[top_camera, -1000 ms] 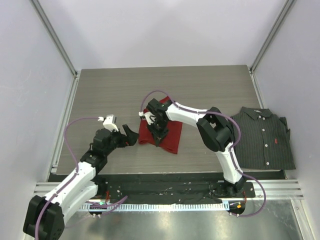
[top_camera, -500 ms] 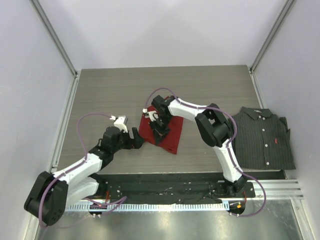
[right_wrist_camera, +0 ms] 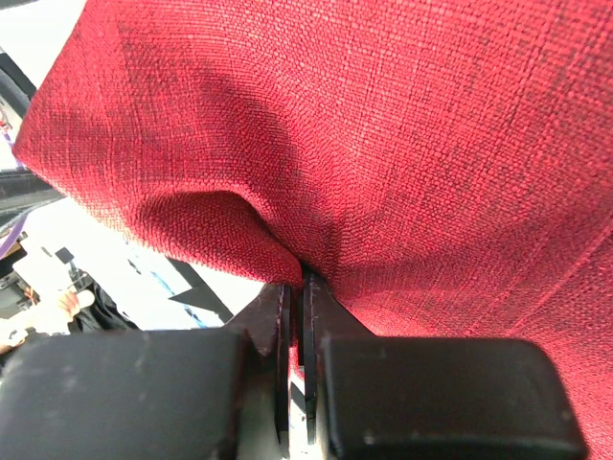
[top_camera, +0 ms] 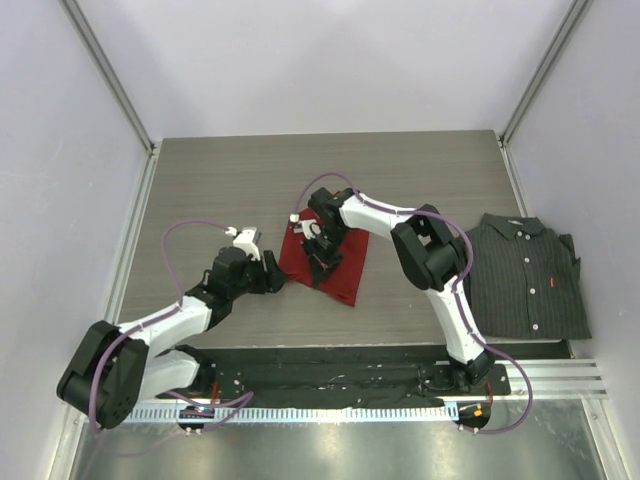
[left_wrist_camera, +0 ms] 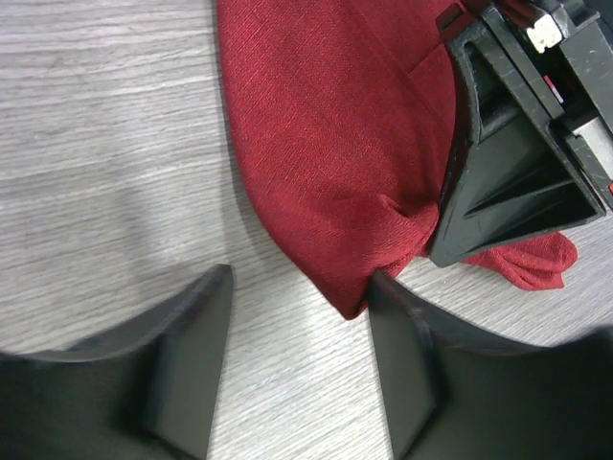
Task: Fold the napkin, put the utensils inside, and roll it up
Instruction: Roll the napkin with the utensil
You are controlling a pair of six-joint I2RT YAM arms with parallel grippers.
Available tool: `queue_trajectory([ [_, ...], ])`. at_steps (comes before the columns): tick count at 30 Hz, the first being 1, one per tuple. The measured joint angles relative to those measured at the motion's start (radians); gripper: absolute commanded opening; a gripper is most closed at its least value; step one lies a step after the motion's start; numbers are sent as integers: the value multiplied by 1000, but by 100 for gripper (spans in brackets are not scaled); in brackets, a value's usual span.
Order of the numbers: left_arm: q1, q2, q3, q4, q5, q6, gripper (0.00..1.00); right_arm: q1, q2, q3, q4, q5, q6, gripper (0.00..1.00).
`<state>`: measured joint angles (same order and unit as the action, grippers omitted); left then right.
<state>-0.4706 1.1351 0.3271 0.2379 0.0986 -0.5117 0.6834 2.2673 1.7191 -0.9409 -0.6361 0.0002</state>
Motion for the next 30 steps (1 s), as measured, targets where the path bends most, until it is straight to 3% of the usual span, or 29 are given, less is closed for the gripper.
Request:
queue_trajectory([
  [6, -1, 40, 32, 17, 5, -3, 38, -6, 6, 6, -6, -14, -3, 1],
  [9, -1, 65, 48, 29, 19, -5, 22, -7, 6, 10, -7, -14, -5, 1],
  [10, -1, 74, 54, 30, 24, -6, 10, -8, 6, 11, -7, -13, -5, 1],
  [12, -1, 86, 64, 28, 32, -10, 1, -9, 6, 13, -6, -8, -5, 3],
  [19, -3, 89, 167, -121, 18, -42, 0, -10, -16, 8, 20, 48, 13, 17],
  [24, -2, 111, 272, -252, 6, -59, 0, -10, -130, -60, 108, 140, 36, 27],
  [27, 1, 157, 320, -313, 6, -62, 0, -11, -229, -141, 181, 179, 38, 39],
  [30, 9, 180, 326, -352, 10, -67, 0, -10, -324, -227, 254, 214, 39, 58],
])
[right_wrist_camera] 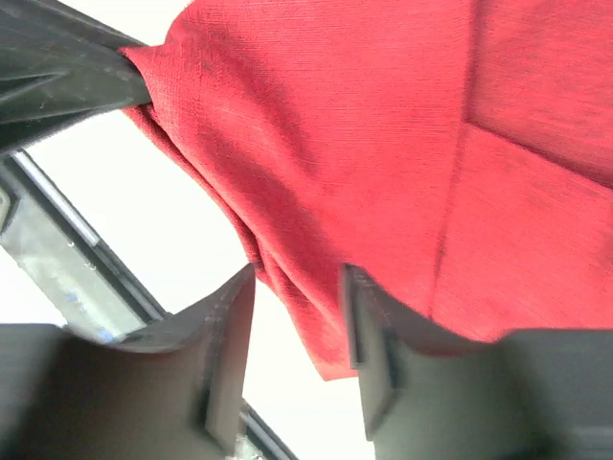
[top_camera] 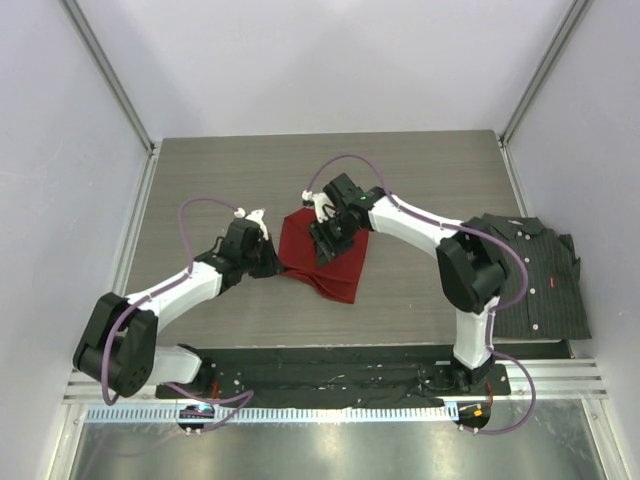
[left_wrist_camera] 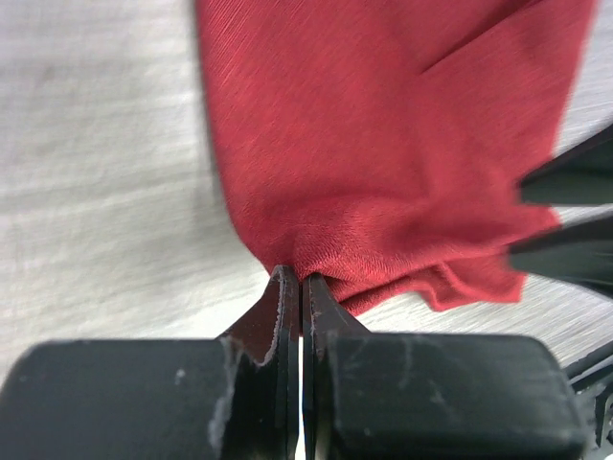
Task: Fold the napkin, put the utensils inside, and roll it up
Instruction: Roll the napkin with the utensil
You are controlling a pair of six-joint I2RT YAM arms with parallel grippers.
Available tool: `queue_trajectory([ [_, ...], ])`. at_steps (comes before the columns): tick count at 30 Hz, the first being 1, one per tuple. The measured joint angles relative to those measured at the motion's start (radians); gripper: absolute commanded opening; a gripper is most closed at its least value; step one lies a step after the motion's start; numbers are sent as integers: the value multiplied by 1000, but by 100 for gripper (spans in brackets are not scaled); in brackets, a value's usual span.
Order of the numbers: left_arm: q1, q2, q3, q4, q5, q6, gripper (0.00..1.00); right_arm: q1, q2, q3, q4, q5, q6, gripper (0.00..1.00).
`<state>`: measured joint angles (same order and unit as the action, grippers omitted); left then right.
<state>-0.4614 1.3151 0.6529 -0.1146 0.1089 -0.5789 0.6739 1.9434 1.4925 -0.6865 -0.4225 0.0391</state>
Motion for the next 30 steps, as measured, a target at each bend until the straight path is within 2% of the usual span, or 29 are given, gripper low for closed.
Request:
queue_trajectory([
  [2, 10, 6, 0, -30, 7, -9, 0, 4, -52, -53, 45, 24, -2, 68],
  [6, 36, 6, 0, -58, 28, -23, 0, 58, -132, -158, 154, 124, -34, 76],
  [7, 42, 6, 0, -63, 34, -25, 0, 86, -143, -179, 180, 162, -43, 91],
  [8, 47, 6, 0, -64, 40, -28, 0, 116, -154, -203, 214, 203, -55, 93],
  [13, 56, 6, 0, -66, 59, -42, 0, 266, -193, -306, 371, 380, -113, 95],
  [19, 61, 7, 0, -71, 71, -42, 0, 340, -192, -326, 476, 525, -195, 93],
  [28, 73, 7, 0, -78, 76, -44, 0, 417, -154, -378, 537, 654, -267, 78],
  [30, 76, 7, 0, -78, 76, -46, 0, 422, -152, -394, 537, 661, -272, 71],
])
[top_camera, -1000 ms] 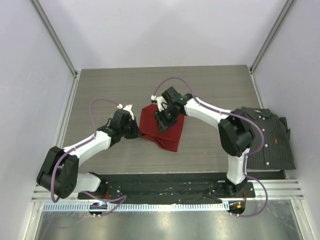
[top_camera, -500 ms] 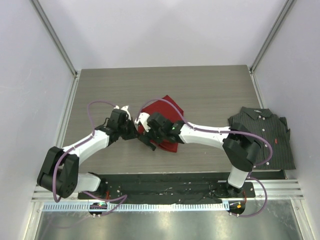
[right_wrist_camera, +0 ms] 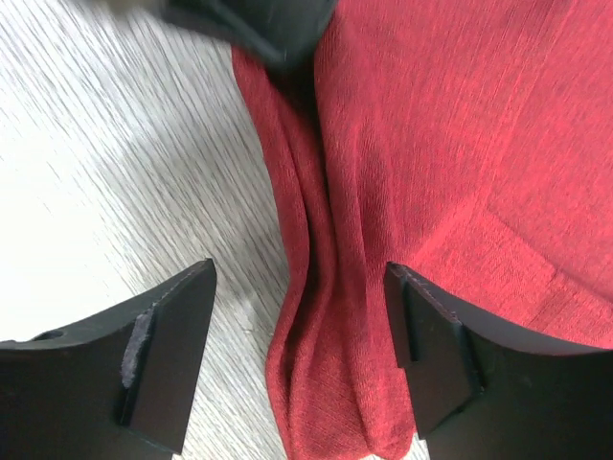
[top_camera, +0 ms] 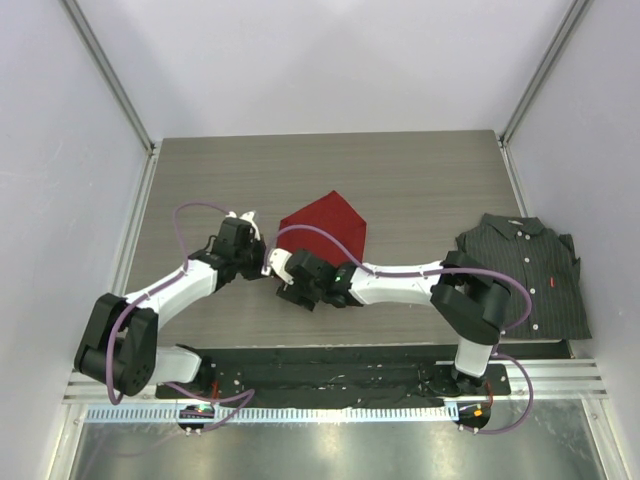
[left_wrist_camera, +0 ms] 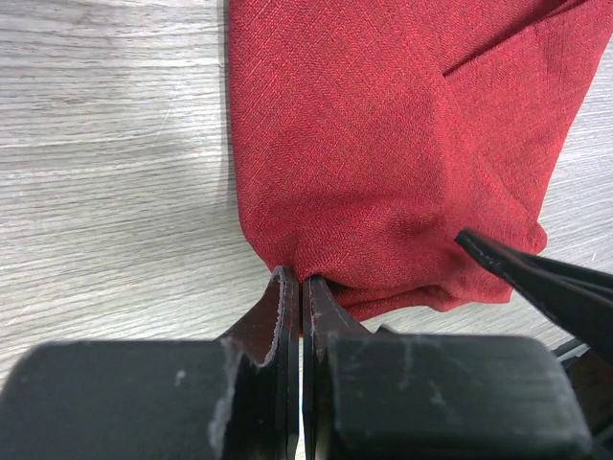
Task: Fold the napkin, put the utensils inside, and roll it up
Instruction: Roll the napkin with the utensil
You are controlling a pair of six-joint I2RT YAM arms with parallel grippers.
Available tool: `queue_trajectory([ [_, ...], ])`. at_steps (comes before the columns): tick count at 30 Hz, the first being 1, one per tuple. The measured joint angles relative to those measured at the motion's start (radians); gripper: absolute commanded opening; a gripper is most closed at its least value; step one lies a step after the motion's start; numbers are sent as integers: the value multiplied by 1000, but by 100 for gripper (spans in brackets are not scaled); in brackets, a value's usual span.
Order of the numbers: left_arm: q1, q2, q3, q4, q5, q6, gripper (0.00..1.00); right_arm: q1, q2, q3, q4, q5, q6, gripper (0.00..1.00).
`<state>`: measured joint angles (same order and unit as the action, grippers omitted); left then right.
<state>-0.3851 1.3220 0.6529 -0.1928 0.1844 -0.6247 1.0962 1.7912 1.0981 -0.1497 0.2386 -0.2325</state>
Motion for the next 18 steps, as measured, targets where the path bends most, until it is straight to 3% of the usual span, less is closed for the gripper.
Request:
queue_trajectory([
  [8, 2, 0, 0, 0, 0, -1, 0, 0, 14, -45, 29, 39, -2, 52],
  [11, 2, 0, 0, 0, 3, -2, 0, 0, 27, -55, 41, 49, -10, 30],
  [12, 2, 0, 0, 0, 3, -2, 0, 0, 31, -57, 45, 51, -13, 14],
  [13, 3, 0, 0, 0, 4, -2, 3, 0, 31, -58, 47, 51, -19, 9],
  [14, 3, 0, 0, 1, 5, -2, 20, 0, 31, -58, 46, 50, -23, 5],
  [17, 4, -5, -1, 1, 7, -6, 51, -3, 32, -56, 38, 37, -26, 1],
  [18, 4, -12, -3, 1, 5, -8, 55, -6, 33, -50, 23, 29, -24, 1],
])
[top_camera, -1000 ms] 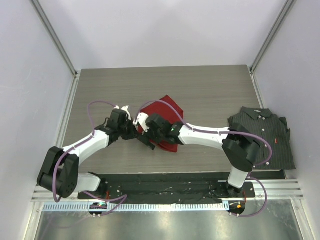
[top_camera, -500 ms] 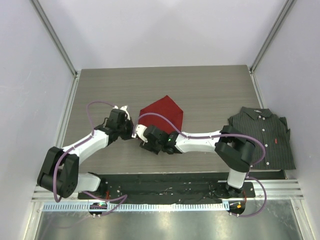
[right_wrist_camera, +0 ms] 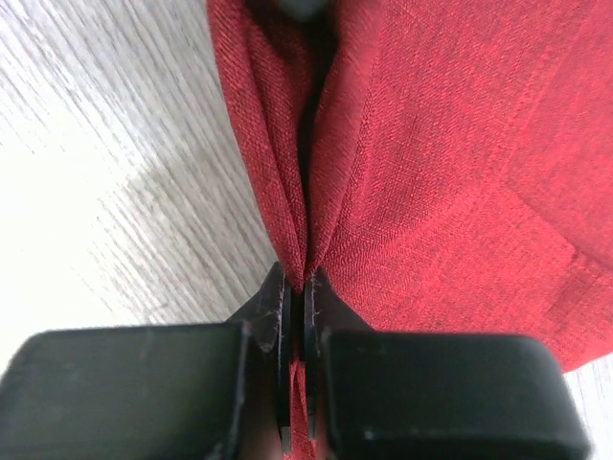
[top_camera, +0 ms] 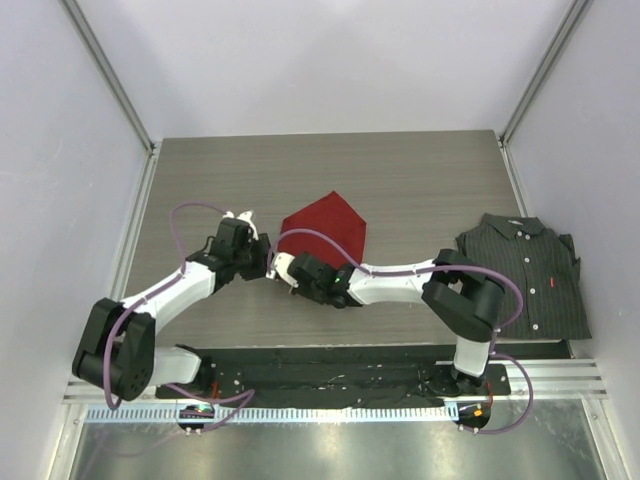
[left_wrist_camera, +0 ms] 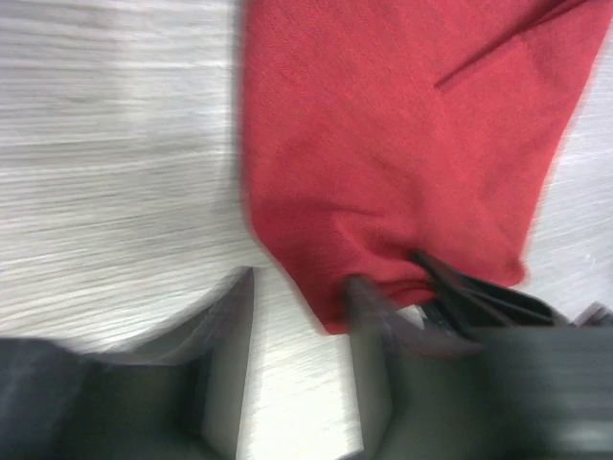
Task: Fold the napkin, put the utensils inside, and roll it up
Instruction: Roll the napkin with the utensil
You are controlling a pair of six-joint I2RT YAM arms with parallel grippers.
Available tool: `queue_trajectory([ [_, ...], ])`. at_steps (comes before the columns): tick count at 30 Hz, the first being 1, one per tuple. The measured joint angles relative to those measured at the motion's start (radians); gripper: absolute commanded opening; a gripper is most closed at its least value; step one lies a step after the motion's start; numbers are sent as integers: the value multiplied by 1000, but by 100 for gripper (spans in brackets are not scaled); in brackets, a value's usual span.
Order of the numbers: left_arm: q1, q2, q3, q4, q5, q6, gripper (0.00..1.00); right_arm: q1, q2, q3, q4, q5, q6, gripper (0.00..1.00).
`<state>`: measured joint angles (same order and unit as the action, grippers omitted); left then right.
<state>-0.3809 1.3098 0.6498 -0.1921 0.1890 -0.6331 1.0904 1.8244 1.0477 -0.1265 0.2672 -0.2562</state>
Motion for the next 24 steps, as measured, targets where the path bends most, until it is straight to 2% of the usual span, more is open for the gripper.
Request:
queue_trajectory([
  [2, 2, -27, -10, -6, -26, -2, 65, -5, 4, 25, -47, -21, 12, 1],
  [6, 10, -149, -69, -16, -111, -15, 76, -34, 21, 116, -165, -108, 48, 1],
  [14, 11, -442, -227, -31, -217, -29, 80, -113, 159, 431, -461, -408, 131, 1],
  [16, 10, -528, -269, -27, -220, -33, 85, -140, 189, 468, -505, -469, 143, 1],
  [20, 9, -679, -341, -18, -222, -36, 87, -194, 243, 511, -587, -591, 160, 1],
  [24, 9, -745, -396, 40, -186, -36, 87, -237, 278, 521, -626, -700, 163, 1],
])
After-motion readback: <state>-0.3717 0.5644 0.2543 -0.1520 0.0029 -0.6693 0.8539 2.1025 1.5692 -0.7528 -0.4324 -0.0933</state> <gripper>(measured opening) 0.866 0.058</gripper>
